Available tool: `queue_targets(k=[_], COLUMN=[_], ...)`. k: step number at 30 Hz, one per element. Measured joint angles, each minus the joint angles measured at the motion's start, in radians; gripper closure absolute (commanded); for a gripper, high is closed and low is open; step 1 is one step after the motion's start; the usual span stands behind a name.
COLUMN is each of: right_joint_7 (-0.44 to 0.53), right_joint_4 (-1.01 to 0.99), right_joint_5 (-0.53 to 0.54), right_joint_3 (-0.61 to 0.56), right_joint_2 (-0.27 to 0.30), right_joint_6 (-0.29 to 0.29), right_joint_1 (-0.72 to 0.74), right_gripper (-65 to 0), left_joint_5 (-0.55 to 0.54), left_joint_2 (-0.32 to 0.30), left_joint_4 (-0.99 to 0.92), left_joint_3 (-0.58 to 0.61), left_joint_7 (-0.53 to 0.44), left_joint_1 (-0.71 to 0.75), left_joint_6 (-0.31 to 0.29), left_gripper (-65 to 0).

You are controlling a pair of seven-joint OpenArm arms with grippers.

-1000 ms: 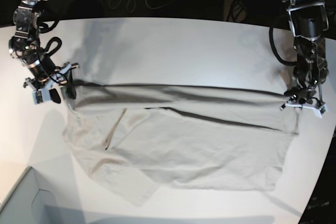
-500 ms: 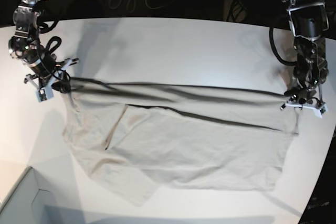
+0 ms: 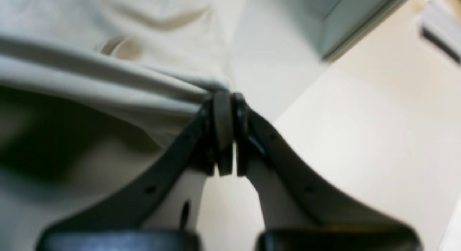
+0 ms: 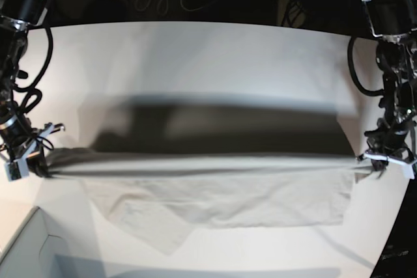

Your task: Layout the t-shirt on the table in an organized manner, then fold the t-shirt properly

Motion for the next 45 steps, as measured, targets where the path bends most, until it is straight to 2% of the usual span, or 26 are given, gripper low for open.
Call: queue_targets(k=[3,7,14,21,26,30,45], right_joint_7=[0.006,0.021,0.147,0.282,0.363,0.382,0.385], right_joint_4=[0.05,0.058,-0.014,-0.138,-0.142,-0.142,-0.142], right_joint_5=[0.014,0.008,0.0,-0.003,-0.001,-0.001,-0.001], right_joint_3=[0.034,0.053,0.062,0.063,0.064,0.064,0.064], right_joint_2=[-0.004,-0.055,-0.114,-0.116,-0.117,-0.116,-0.129], right_joint_6=[-0.002,0.006,0.003,0.005,0.005,0.005,0.004], right_joint_1=[-0.027,-0.159,-0.3,-0.38,-0.458,-0.494,-0.56], right_gripper=[0.0,0.0,0.0,0.0,0.0,0.0,0.0], left_joint_5=[-0.001,0.002,0.007,0.008,0.0,0.008,0.005], left_joint_2=[0.0,0.003,0.01,0.011,0.057,0.106,0.111], left_joint_4=[0.033,0.034,0.026,0.028,0.041,0.04,0.049], left_joint_3=[0.0,-0.002,-0.003,-0.004,-0.063,-0.144,-0.149], left_joint_7=[-0.005,-0.012,-0.004,-0.006,-0.015,-0.004,-0.019], left_joint_1=[-0.001,0.063,0.169,0.286,0.356,0.407,0.48], left_joint_6=[0.001,0.004,0.01,0.01,0.002,0.006,0.003], left_gripper=[0.0,0.0,0.0,0.0,0.0,0.0,0.0])
